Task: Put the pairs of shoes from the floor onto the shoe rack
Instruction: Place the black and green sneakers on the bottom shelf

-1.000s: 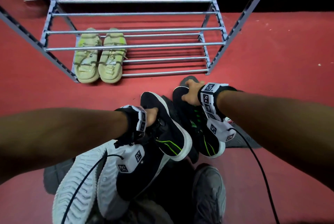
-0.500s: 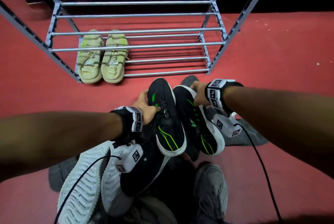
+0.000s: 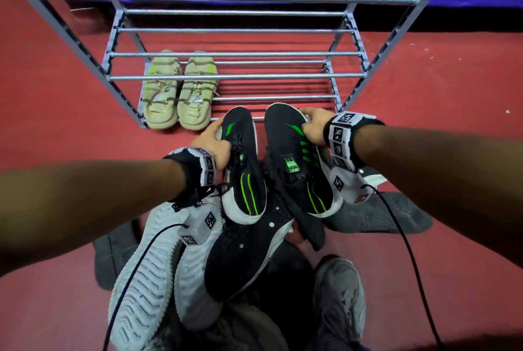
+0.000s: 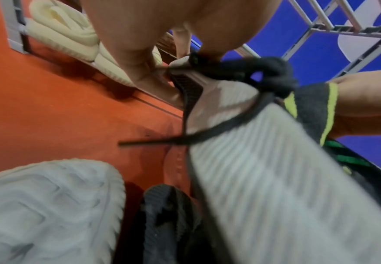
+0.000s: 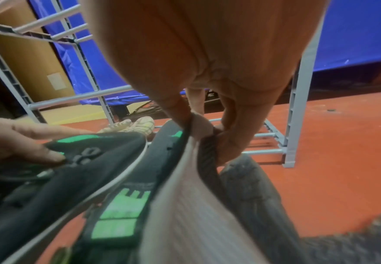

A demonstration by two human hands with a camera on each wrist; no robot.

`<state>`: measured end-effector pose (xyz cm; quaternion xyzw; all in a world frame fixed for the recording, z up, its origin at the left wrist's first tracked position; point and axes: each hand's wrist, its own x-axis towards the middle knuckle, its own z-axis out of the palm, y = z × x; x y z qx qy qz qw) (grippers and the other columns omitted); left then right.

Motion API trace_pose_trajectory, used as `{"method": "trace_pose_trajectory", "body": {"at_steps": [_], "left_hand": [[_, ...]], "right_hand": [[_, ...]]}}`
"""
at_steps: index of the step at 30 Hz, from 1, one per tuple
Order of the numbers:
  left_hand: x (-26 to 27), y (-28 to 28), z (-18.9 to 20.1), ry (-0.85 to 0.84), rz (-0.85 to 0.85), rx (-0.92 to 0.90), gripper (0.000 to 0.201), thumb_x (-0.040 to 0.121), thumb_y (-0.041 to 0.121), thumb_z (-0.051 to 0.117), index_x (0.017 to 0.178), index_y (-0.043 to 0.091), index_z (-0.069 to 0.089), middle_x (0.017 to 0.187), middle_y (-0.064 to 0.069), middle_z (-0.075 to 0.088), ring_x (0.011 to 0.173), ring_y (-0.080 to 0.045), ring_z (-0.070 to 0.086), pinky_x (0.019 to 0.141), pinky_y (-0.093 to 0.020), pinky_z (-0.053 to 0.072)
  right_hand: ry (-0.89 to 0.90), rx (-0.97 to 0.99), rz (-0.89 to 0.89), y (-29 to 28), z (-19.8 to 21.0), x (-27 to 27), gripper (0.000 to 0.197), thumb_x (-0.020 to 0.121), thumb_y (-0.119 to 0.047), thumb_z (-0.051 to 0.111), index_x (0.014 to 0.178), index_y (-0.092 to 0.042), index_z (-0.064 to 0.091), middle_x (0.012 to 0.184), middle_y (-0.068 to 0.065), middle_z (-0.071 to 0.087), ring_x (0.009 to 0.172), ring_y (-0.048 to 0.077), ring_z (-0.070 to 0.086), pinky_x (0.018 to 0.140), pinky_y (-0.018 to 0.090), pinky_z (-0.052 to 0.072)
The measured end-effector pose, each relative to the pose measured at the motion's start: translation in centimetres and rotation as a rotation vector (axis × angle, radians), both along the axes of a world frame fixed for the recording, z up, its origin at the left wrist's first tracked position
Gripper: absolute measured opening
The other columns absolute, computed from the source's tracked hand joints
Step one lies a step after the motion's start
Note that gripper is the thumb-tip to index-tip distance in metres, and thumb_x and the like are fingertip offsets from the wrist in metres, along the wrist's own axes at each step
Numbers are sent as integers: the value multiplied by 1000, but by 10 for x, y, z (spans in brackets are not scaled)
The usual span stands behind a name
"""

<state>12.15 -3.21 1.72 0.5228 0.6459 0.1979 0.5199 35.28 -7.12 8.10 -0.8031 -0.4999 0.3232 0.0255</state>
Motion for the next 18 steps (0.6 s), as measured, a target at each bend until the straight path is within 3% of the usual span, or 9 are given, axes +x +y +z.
{"method": "trace_pose_trajectory", "body": {"at_steps": [2,4,6,8,10,11,13,15,18], "left_hand": [[-10,0,-8,21,6,-25,55,79,19,61,127,45,53,87,15,70,81,-15,69,77,-20,57],[-18,-1,-24,71,16,-25,64,71,33,63,133,41,51,97,1,73,87,-22,70,89,-32,57],[-19,-7,-29,52,3,-85,60,83,22,67,139,27,46,93,-11,71,82,-26,66,88,-38,56],[-19,-14,-26,-5,-9,-197,60,89,6,65,143,16,41,103,-21,68,84,-29,64,84,-47,57],[-19,-21,-24,-27,-5,-295,60,86,4,69,139,14,43,113,-19,66,94,-34,66,84,-45,56],[-19,-25,-26,-24,-21,-313,56,85,1,68,135,13,46,115,-16,65,99,-33,65,85,-41,54],[-20,-34,-31,-63,-15,-367,48,85,-4,66,128,8,48,114,-12,64,100,-29,63,89,-37,50],[-19,-38,-30,-89,-23,-370,45,84,1,70,120,12,45,112,-11,63,97,-29,63,86,-36,51],[-14,-32,-24,-134,-35,-359,83,62,33,92,123,3,44,107,-13,64,79,-25,66,65,-34,58]], "right_hand": [[37,0,-32,2,-6,-7,50,90,-17,50,138,-30,52,120,5,68,99,26,64,90,28,51],[62,-6,-59,3,-13,-12,50,90,-16,52,139,-28,51,118,7,68,98,27,65,90,31,52],[58,7,-71,5,-19,-14,50,90,-18,54,139,-26,49,113,9,68,96,28,65,89,33,53],[69,-11,-83,7,-24,-15,51,90,-21,57,140,-25,48,98,7,65,85,25,63,77,30,52],[132,-52,-88,8,-28,-15,44,89,-22,63,132,-22,55,84,1,60,71,19,58,64,26,47],[150,-89,-69,7,-29,-17,40,88,-22,65,128,-21,58,85,-1,60,73,18,58,67,26,48],[155,-168,-3,4,-34,-21,48,84,-22,70,129,-24,55,100,1,64,91,22,62,84,28,51],[157,-241,39,0,-39,-23,73,78,-25,75,143,-26,41,118,5,64,106,28,63,96,37,51],[193,-327,67,-8,-37,-20,103,74,-23,80,154,-31,15,136,6,56,117,31,59,92,38,52]]}}
